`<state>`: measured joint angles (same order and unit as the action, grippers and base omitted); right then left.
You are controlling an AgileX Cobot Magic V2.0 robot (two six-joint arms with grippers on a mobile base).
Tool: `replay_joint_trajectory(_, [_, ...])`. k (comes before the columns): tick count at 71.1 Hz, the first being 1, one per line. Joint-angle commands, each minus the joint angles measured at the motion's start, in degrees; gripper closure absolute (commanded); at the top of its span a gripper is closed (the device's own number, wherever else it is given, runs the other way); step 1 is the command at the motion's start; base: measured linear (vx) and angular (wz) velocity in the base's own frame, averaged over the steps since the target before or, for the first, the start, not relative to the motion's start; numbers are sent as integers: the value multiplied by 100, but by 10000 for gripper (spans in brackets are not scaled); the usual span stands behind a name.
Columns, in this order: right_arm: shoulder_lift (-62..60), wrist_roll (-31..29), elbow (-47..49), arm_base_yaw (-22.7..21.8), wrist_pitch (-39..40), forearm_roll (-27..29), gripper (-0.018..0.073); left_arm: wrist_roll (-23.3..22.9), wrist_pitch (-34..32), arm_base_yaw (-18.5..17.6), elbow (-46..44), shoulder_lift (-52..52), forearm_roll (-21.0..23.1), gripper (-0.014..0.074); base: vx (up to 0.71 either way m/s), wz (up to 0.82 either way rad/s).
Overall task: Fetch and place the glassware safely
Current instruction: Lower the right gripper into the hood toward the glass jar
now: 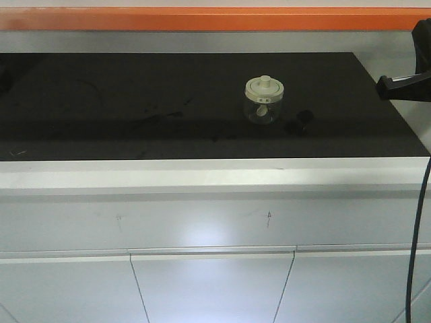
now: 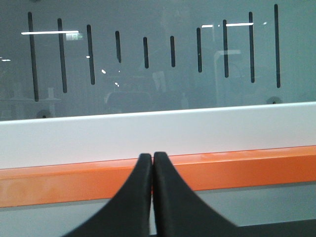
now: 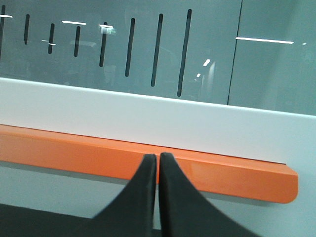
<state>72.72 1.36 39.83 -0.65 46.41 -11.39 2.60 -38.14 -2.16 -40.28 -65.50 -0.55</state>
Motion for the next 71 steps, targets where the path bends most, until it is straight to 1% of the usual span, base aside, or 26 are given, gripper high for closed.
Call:
replay_joint_trajectory(1, [-274, -16, 186, -24, 253, 13, 563, -18, -254, 15, -184, 211, 15, 603, 0, 0])
replay_joint_trajectory(12, [-588, 29, 186, -24, -72, 13, 563, -18, 164, 15, -184, 427, 15, 603, 0, 0])
replay_joint_trajectory(24, [-1028, 340, 186, -24, -958, 13, 563, -18, 825, 15, -184, 848, 15, 603, 0, 0])
replay_joint_trajectory(39, [-1669, 411, 143, -18, -2200, 13, 563, -18, 1967, 15, -178, 1540, 11, 603, 0, 0])
replay_joint_trajectory(55, [-2307, 704, 143, -12, -3403, 13, 563, -18, 3498, 15, -127, 2307, 16, 603, 0, 0])
replay_joint_trajectory(58, [-2423, 712, 131, 53, -3574, 13, 563, -18, 3656, 15, -36, 2451, 22, 603, 0, 0])
replay_joint_trajectory(62, [-2543, 706, 67, 209, -3653, 13, 563, -18, 3688, 15, 147, 2671, 18, 603, 0, 0])
replay_joint_trajectory(71, [-2868, 677, -309, 773, -3648, 13, 563, -18, 3691, 15, 618, 3240, 18, 603, 0, 0])
